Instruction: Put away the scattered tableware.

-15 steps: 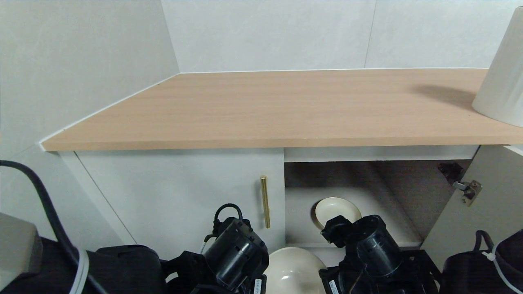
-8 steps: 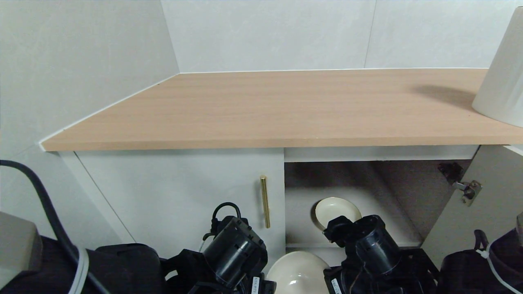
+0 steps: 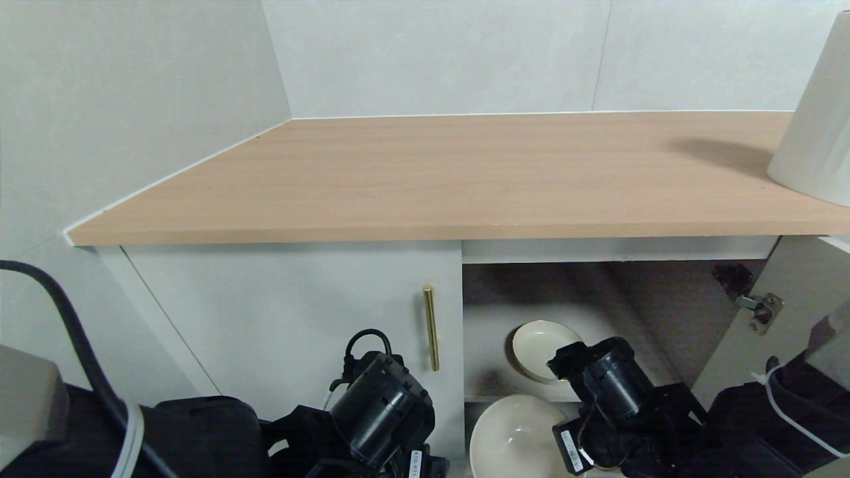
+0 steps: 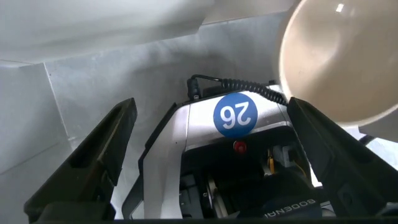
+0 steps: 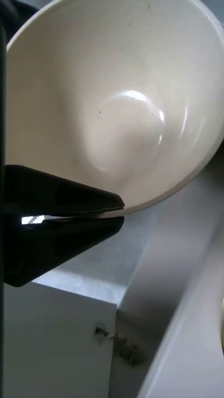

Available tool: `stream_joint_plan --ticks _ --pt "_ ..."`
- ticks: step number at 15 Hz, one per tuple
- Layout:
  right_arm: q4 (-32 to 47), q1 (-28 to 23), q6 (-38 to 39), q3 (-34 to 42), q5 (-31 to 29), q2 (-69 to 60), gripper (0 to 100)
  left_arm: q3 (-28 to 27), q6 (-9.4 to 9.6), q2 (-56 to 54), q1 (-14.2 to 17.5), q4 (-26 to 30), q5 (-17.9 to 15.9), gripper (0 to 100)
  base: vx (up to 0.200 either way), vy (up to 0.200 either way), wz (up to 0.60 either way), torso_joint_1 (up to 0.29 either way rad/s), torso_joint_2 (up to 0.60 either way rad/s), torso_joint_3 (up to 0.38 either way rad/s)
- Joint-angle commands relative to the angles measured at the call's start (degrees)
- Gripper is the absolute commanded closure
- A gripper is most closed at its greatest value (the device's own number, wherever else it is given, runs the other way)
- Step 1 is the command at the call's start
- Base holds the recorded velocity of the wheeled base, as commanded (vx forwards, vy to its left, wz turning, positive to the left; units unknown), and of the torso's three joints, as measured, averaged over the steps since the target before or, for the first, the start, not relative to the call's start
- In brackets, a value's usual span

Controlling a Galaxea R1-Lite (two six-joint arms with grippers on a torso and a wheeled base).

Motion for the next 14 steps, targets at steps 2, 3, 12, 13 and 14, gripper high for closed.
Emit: stream_joint_plan --ticks 2,3,12,13,14 --pt "0.0 -4.3 4.9 -1.6 0.5 0.9 100 0.0 -0.01 -0.3 0.0 0.0 0.4 0 0.0 0.0 0.0 0.0 0.0 0.0" --pt "0.3 -5.2 7.5 -2.9 0.9 1.6 100 0.0 -0.01 -0.2 0.0 -0.1 0.7 0 0.0 0.0 0.0 0.0 0.0 0.0" --pt "-0.1 -11.2 22.9 -11.0 -0.5 6.6 100 0.0 -0.01 -0.1 0.0 -0.1 0.9 0 0.0 0.0 0.0 0.0 0.0 0.0" --pt "-0.1 -11.8 24.0 -12.0 -2.1 7.3 100 0.0 -0.01 -0.1 0.0 -0.1 0.9 0 0.0 0.0 0.0 0.0 0.0 0.0" --pt "-0.1 -12.0 24.2 -12.4 -2.7 7.6 100 0.0 -0.01 -0.1 0.0 -0.1 0.9 0 0.0 0.0 0.0 0.0 0.0 0.0"
